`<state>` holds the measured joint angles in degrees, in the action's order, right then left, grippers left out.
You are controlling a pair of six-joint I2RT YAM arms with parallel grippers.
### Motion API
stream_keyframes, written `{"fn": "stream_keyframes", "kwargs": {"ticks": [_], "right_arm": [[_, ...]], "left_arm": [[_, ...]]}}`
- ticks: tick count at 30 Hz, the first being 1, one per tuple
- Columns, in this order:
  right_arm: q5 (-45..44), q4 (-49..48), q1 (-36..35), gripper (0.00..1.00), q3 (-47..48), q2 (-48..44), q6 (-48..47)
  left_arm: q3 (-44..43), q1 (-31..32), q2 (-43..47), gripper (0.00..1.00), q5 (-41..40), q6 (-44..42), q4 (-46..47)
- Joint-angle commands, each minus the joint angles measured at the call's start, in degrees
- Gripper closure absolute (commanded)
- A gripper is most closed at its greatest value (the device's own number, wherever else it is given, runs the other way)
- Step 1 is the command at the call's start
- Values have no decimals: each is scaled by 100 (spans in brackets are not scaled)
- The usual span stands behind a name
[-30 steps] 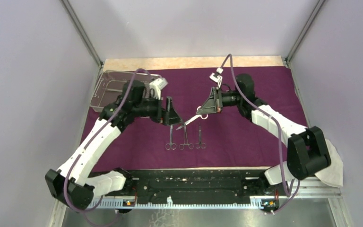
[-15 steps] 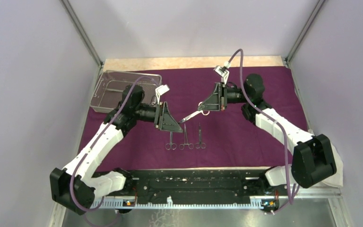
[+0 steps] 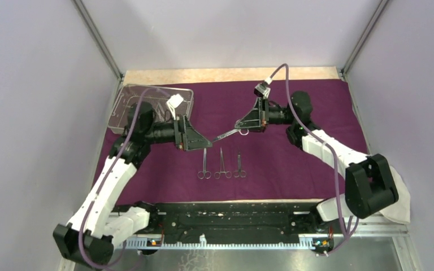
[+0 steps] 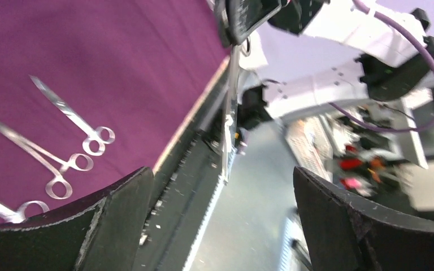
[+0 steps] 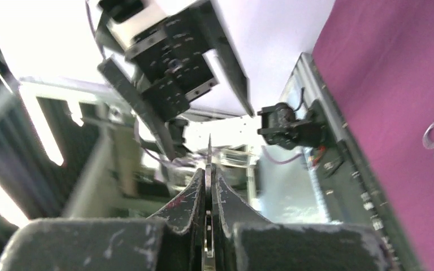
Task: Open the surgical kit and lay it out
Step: Place the medical item in the surgical kit.
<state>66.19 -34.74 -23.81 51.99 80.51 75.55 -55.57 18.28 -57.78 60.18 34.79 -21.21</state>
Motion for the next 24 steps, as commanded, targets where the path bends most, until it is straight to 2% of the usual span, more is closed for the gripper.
{"fn": "stream_keyframes", "kwargs": {"ticks": [1, 3, 5, 7, 8, 12, 14, 19, 20, 22, 24], "right_arm": [[-920, -1763, 30, 100, -782, 179, 3827], [-1350, -2846, -74, 100, -1146, 313, 5473], [-2152, -3949, -315, 100, -1443, 449, 6948], [-2829, -4309, -529, 100, -1390, 511, 7727], [-2927, -4245, -584, 100, -1268, 501, 7810], [-3052, -3276, -604, 100, -802, 185, 7720], [-3159, -3093, -607, 100, -754, 135, 7749], [-3205, -3217, -599, 100, -660, 234, 7812], [-3197, -3283, -605, 100, -615, 278, 7817], [-3203, -3395, -601, 100, -565, 345, 7815], [-3225, -3496, -605, 100, -535, 393, 7816]], "left_arm": [[100, -62, 880, 1, -1559, 77, 579], [635, -55, 1331, 2, -1752, 381, 1812], [1249, -53, 1719, 3, -1636, 578, 3557], [1561, -49, 1956, 4, -1665, 450, 4736], [1584, -57, 1966, 5, -1644, 336, 4960], [1359, -52, 1650, 7, -1216, -28, 5268], [1295, -56, 1489, 11, -1022, -99, 5411], [1404, -53, 1523, 20, -1566, -200, 5521], [1406, -57, 1489, 19, -1672, -19, 5571], [1318, -51, 1287, 9, -1796, 501, 5517], [1168, -50, 1016, 6, -1915, 1062, 5404]]}}
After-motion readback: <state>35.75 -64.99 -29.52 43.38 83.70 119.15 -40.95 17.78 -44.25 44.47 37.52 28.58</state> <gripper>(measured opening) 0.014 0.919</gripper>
